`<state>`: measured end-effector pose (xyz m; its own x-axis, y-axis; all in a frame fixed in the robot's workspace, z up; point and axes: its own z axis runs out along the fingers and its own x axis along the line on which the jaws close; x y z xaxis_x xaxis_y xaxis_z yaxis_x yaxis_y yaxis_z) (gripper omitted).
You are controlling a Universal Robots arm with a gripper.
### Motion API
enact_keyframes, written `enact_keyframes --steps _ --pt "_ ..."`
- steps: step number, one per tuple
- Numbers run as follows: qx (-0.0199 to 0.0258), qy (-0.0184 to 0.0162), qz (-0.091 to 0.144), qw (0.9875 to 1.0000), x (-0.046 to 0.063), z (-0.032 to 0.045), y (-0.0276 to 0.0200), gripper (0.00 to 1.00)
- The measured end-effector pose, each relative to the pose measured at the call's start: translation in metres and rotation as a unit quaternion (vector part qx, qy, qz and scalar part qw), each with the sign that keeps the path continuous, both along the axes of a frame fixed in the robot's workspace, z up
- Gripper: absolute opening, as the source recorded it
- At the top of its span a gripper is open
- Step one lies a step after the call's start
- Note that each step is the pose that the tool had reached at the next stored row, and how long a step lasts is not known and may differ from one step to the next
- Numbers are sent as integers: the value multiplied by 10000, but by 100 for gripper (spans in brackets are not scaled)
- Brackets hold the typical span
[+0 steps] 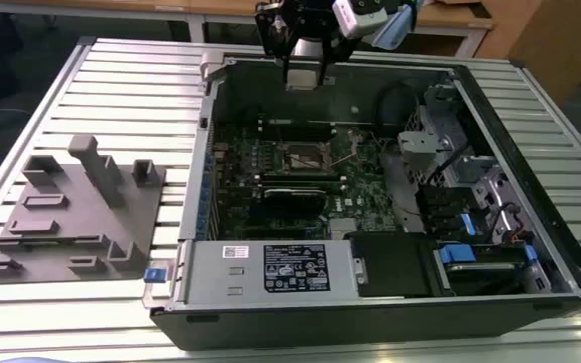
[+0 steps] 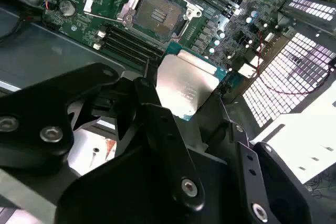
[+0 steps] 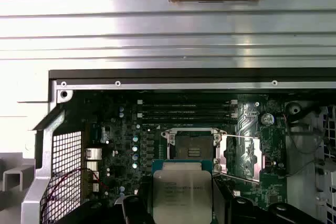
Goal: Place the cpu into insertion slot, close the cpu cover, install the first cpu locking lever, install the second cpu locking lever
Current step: 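Place the cpu into insertion slot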
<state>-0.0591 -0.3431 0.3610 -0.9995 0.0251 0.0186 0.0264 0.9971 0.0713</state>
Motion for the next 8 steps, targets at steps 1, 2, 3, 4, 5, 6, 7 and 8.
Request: enact_keyframes --steps 1,2,3,4,5,6,7,8 --pt "0 0 0 10000 0 0 0 54" --pt "-2 0 0 10000 -3 0 2 54" --pt "-3 0 0 10000 -6 0 3 54" --pt "-3 0 0 10000 -6 0 3 54" --pt "-3 0 0 10000 -4 0 3 54" --pt "-3 0 0 10000 -1 0 3 54" --pt "-3 0 0 10000 4 0 3 54" --pt "-3 0 0 10000 8 -1 3 54"
